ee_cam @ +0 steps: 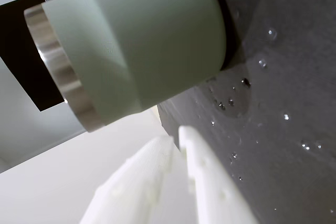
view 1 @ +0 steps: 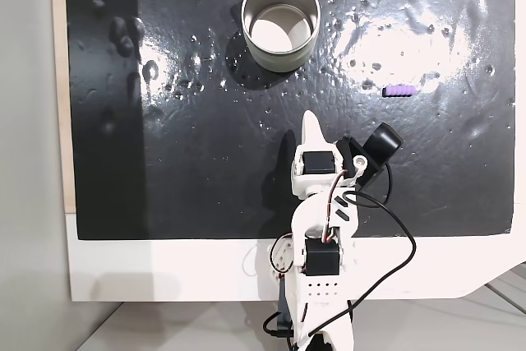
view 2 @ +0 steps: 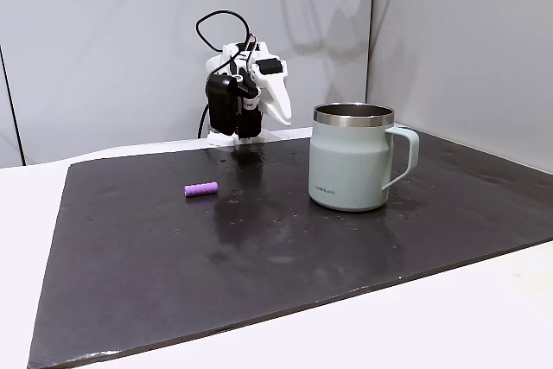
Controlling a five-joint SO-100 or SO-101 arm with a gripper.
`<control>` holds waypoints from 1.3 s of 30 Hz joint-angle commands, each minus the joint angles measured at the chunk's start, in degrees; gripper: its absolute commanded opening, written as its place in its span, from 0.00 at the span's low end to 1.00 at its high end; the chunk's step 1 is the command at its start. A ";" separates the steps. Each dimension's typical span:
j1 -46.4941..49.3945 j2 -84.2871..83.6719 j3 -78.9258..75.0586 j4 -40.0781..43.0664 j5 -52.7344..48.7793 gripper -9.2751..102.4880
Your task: Grasp a pengrip and put it in the cup.
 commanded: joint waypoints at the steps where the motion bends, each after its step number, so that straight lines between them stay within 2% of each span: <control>1: -0.62 0.88 2.99 0.18 0.18 0.08; 16: -0.26 0.88 2.02 0.35 -0.88 0.08; 24: 0.62 -0.70 -14.50 11.34 -0.70 0.08; 30: 1.05 -19.95 -35.51 20.65 -0.88 0.08; 39: 8.26 -40.69 -63.98 37.00 -9.84 0.08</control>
